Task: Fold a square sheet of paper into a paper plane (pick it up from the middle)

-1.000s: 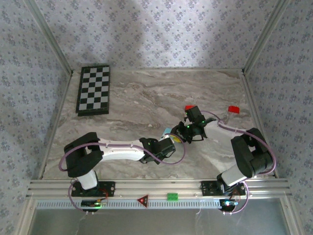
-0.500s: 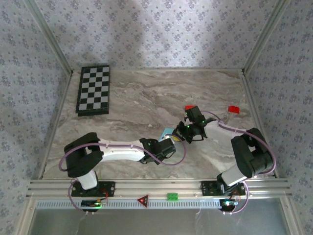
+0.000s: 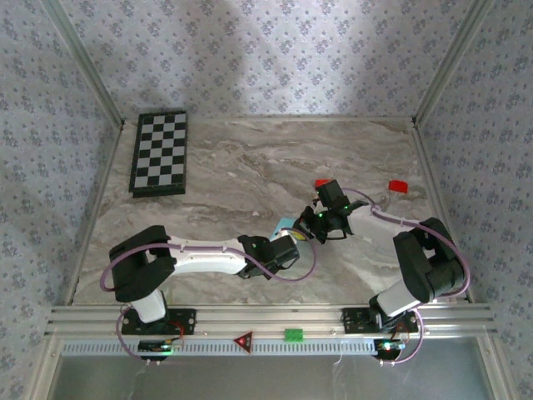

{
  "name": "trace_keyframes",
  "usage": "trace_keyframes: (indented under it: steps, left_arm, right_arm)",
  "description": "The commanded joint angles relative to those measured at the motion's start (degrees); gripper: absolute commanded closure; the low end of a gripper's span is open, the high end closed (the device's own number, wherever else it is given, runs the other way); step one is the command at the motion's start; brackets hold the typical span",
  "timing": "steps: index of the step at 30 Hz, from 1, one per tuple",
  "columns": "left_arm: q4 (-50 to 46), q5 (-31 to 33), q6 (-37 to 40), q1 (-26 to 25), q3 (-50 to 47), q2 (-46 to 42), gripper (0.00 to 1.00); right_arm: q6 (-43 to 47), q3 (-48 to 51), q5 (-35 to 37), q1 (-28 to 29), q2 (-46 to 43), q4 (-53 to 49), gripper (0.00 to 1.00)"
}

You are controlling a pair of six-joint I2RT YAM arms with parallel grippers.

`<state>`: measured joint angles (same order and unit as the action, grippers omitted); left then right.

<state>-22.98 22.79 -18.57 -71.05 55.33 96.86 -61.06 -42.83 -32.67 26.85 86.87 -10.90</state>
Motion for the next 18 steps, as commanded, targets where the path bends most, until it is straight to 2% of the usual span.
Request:
trace_keyframes:
  steps: [1, 9, 18]
  left_arm:
    - [-1.36, 1.61, -0.24, -0.34, 0.48, -0.09, 0.78]
    - [-1.88, 2.22, -1.11, -0.38, 0.39, 0.26, 0.80]
    - [-2.21, 2.14, -1.21, -0.34, 0.83, 0.86, 0.87]
  right_arm:
    - [-0.90, 0.40, -1.06, -0.38, -1.51, -0.10, 1.00]
    - [-0.91, 0.73, -1.15, -0.39, -1.60, 0.17, 1.00]
    - [-0.82, 0.84, -1.16, -0.49, -1.61, 0.41, 1.00]
